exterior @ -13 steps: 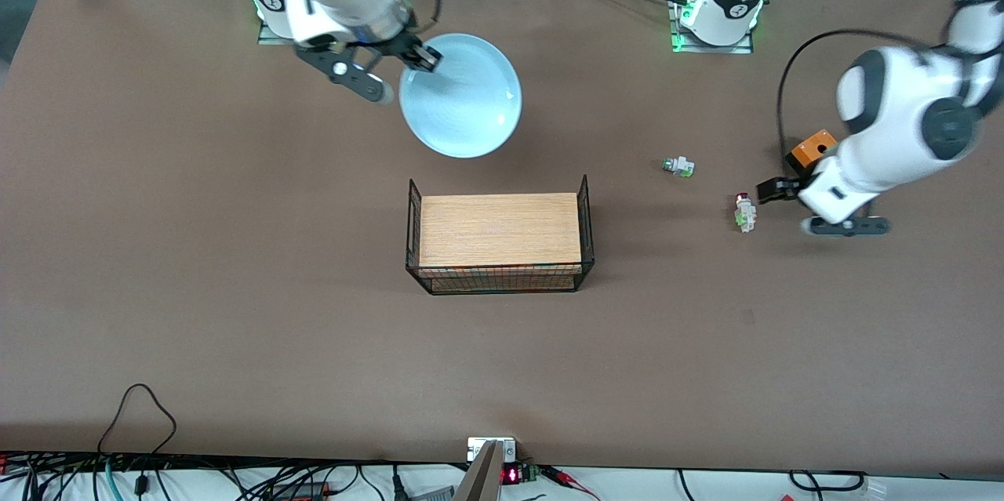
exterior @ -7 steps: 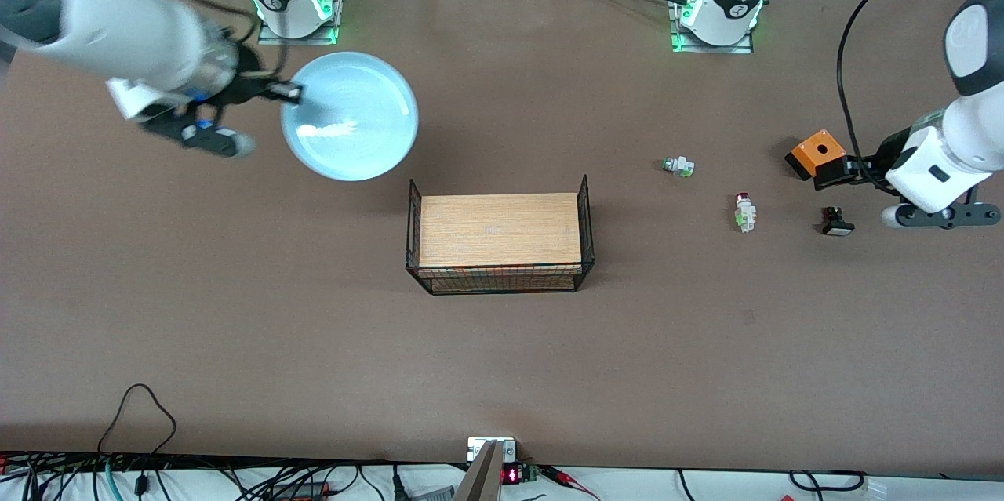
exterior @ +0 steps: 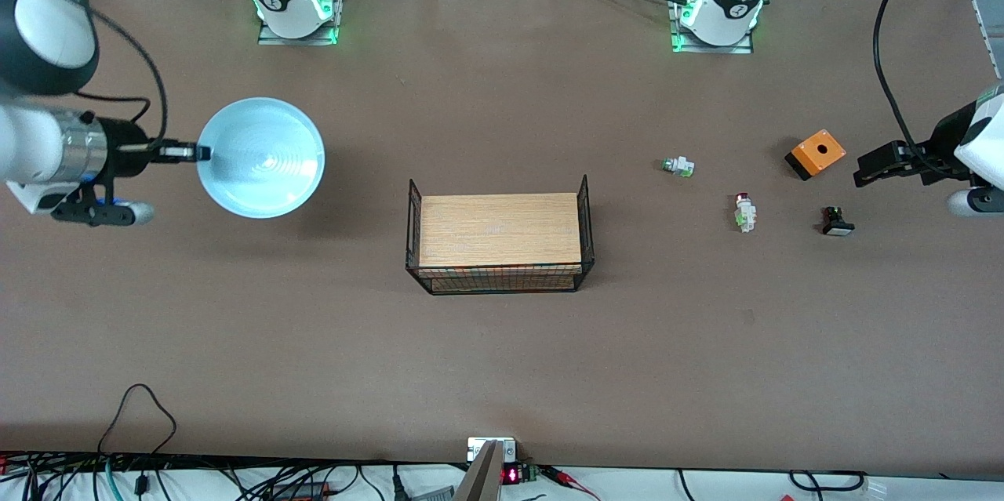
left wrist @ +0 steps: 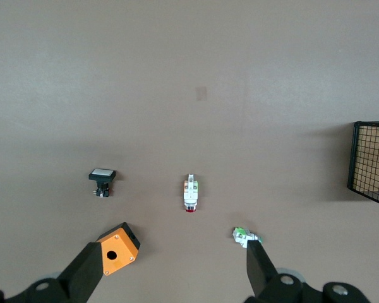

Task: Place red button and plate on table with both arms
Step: 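Carry the plate beside the basket and lower it with the right gripper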

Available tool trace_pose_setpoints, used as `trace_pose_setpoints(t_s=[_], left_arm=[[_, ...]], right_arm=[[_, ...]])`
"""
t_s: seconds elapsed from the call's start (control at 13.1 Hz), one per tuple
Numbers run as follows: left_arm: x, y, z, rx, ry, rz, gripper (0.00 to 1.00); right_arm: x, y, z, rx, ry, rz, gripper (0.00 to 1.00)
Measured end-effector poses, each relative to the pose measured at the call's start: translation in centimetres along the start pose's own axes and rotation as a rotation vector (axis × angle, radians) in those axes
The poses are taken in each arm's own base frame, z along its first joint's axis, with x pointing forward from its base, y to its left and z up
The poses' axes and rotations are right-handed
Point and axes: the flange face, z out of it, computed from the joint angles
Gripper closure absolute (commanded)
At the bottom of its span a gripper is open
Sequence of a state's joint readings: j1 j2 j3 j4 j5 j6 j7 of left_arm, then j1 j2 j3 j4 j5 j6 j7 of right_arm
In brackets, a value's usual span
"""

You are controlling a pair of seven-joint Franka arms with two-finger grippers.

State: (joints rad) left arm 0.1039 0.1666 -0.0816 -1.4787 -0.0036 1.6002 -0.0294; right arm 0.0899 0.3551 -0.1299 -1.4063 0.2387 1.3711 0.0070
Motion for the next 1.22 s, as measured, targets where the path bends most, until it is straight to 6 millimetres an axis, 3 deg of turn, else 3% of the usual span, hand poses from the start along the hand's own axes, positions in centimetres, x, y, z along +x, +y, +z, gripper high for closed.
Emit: trace_pose_setpoints(t_s=[0.31,0.69,0.84,0.99,1.22], left_arm=[[0.2,0.2,-1.3,-0.001,0.029,0.004,0.00],[0.2,1.2,-1.8,-0.004,0.038,0.022,0.00],[0.1,0.4,-2.1,-0.002,0.038,0.008,0.00],[-0.2,-0.3,-2.1,0.004,0.018,-0.005,0.00],[-0.3,0.5,-2.4,0.017,0.021,0.006,0.00]], right_arm=[[6.7,8.0,5.5,0.039,0.046,-0.140,1.00],[13.8,14.9,15.3,0.108,0.126,-0.298,1.00],[15.7,16.7,18.9,0.116,0.163,-0.335,1.00],[17.0,17.4,21.4,0.118,0.189,-0.336,1.00],[17.9,17.2,22.6,0.111,0.216,-0.336,0.99]])
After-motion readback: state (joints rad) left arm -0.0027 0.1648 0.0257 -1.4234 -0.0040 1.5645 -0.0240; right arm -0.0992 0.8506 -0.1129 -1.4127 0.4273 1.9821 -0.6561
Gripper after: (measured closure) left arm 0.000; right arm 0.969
